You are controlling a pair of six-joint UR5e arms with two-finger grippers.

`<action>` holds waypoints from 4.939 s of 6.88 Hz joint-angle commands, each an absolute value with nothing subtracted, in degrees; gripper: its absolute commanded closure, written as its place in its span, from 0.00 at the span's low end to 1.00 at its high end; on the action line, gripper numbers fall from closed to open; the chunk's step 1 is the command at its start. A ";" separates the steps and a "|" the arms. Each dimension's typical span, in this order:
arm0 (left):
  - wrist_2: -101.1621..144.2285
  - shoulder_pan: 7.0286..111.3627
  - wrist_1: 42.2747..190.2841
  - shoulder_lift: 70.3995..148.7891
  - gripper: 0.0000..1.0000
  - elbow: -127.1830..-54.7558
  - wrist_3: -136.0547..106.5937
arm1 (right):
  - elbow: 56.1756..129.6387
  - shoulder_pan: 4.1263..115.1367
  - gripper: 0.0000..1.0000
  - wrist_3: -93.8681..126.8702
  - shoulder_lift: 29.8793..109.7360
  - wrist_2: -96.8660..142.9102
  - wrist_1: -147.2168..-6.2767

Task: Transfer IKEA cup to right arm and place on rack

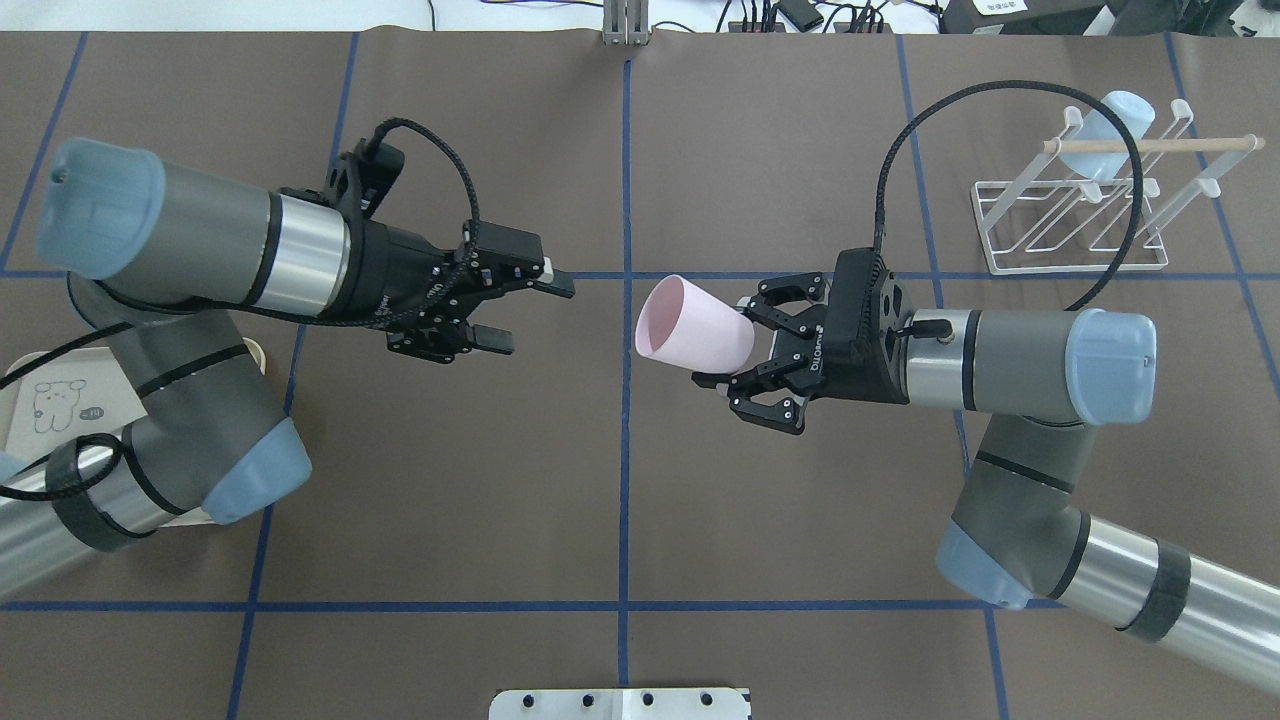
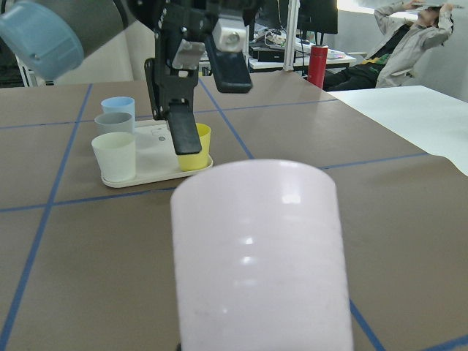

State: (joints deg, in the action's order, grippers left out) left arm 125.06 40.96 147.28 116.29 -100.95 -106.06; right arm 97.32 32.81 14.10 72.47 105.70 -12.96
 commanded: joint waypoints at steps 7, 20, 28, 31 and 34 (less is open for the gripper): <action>126.82 62.62 107.84 92.33 0.00 -118.74 -41.75 | 98.35 59.56 1.00 -29.70 73.39 113.21 -46.71; 129.64 66.01 108.10 89.12 0.00 -117.42 -35.60 | 91.68 62.41 1.00 -98.44 68.99 85.34 -68.05; 129.64 66.09 108.11 89.21 0.00 -117.60 -35.68 | 88.95 58.10 0.91 -98.09 70.22 82.18 -65.92; 129.64 66.01 108.11 89.21 0.00 -117.42 -35.68 | 88.15 57.66 0.79 -98.09 70.22 82.18 -65.92; 129.64 65.92 108.11 89.21 0.00 -117.33 -35.68 | 88.15 57.48 0.54 -98.09 70.22 82.09 -65.92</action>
